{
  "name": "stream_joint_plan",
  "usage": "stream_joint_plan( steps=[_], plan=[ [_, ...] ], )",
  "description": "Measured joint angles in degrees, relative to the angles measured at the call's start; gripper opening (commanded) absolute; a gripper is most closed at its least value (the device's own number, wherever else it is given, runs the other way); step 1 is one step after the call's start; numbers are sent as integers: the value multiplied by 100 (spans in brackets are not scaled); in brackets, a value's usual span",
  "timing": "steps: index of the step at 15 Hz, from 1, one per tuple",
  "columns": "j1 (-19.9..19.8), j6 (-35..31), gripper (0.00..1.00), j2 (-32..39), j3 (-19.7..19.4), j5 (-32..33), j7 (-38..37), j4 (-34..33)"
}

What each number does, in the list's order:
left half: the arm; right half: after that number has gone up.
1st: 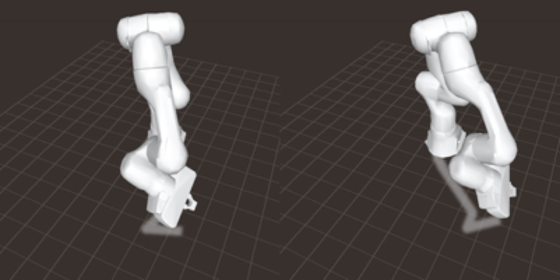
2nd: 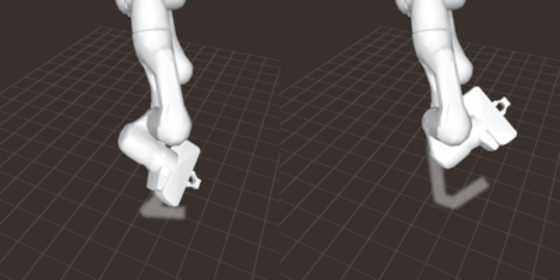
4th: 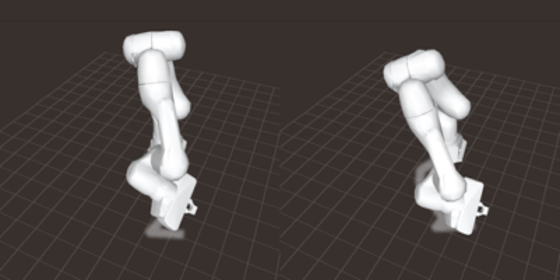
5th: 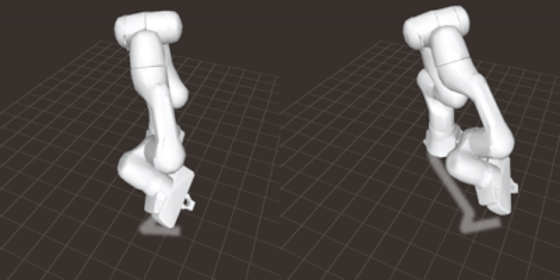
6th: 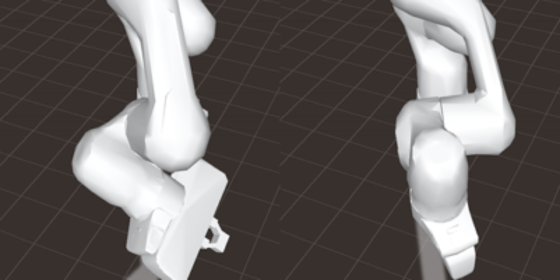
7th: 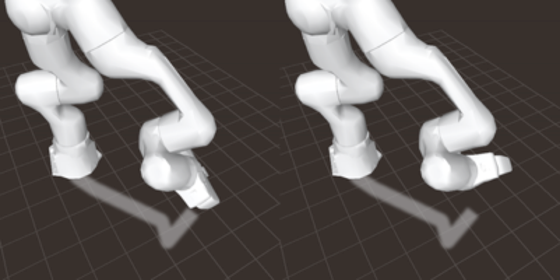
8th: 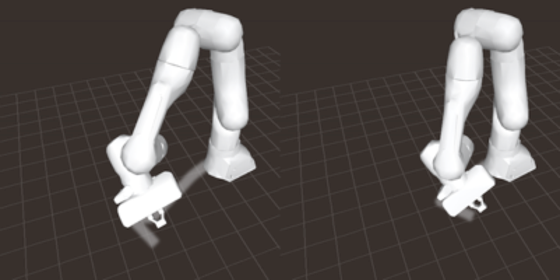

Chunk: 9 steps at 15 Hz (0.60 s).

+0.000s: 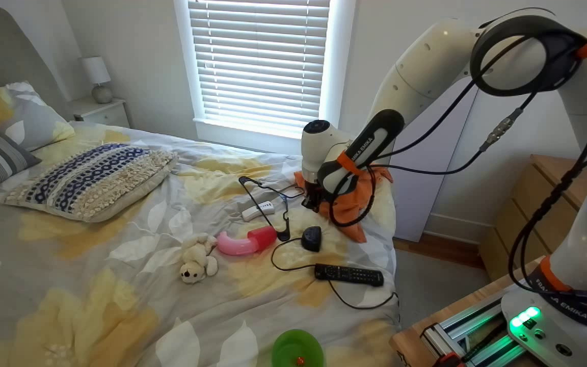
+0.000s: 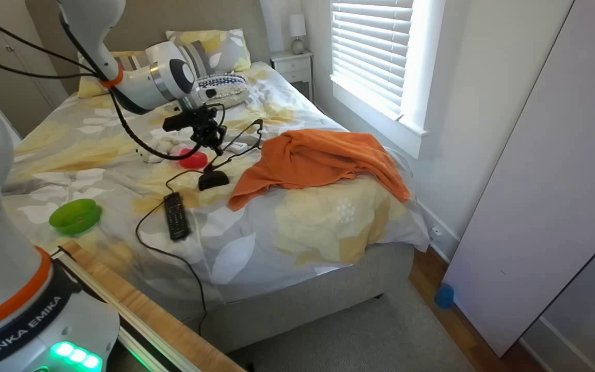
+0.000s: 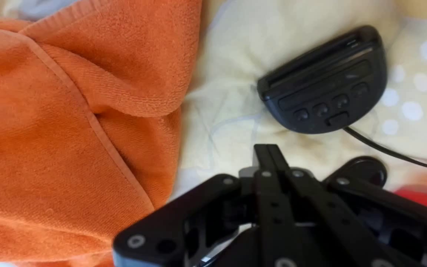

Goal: Press a button on the bedside alarm clock radio that is on the bed

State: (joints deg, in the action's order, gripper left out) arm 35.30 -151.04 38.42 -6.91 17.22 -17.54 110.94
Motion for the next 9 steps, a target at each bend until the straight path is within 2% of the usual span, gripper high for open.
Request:
stream_joint_plan(
  steps=[1,3,9],
  plan=[
    [-124,92,26,-115,144,-14,78,17],
    [-418,190,34,-335,488,-73,293,73],
    [-1295,274,78,-912,1554,-648,1195,457]
  ],
)
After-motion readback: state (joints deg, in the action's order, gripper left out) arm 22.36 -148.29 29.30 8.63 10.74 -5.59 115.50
